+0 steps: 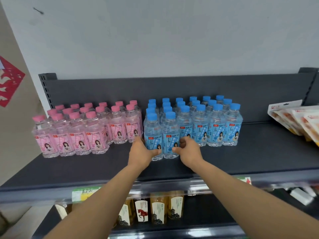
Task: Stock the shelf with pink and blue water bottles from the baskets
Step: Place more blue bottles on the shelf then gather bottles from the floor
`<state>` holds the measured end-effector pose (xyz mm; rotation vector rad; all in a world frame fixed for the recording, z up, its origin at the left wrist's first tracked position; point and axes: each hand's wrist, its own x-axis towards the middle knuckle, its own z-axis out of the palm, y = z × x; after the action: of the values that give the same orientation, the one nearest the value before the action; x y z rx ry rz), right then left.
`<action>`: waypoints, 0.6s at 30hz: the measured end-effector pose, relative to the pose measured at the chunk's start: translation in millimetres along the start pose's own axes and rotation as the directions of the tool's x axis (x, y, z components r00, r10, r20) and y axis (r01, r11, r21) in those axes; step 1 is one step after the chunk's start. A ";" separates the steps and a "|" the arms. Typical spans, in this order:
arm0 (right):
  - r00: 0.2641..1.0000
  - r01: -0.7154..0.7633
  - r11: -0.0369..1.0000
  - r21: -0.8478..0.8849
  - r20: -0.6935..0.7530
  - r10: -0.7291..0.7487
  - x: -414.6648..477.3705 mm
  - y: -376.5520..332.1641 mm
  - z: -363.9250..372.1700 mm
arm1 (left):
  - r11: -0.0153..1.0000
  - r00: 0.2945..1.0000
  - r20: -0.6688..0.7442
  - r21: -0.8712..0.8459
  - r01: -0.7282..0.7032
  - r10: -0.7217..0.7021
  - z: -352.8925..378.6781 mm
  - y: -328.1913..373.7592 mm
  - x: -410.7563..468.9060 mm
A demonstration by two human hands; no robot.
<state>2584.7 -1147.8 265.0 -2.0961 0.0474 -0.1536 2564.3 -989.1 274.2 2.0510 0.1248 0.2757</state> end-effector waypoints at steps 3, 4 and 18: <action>1.000 -0.004 1.000 -0.028 0.005 0.005 -5.0 -0.8 -2.1 | 0.999 0.997 0.065 0.047 0.028 -0.031 -7.4 -0.2 -1.3; 1.000 -0.007 0.999 -0.037 0.000 0.007 -7.7 -1.1 -4.3 | 0.996 0.997 0.075 0.086 0.026 -0.033 -11.3 0.0 -2.2; 0.974 0.136 0.564 -0.814 0.006 -0.228 -180.6 35.7 -73.3 | 0.387 0.531 0.697 0.374 -0.843 0.482 6.9 41.0 -125.1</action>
<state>2397.3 -1211.2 254.5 -3.0363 -0.0559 -0.4346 2443.6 -1040.2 289.3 2.7633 -1.2038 0.2220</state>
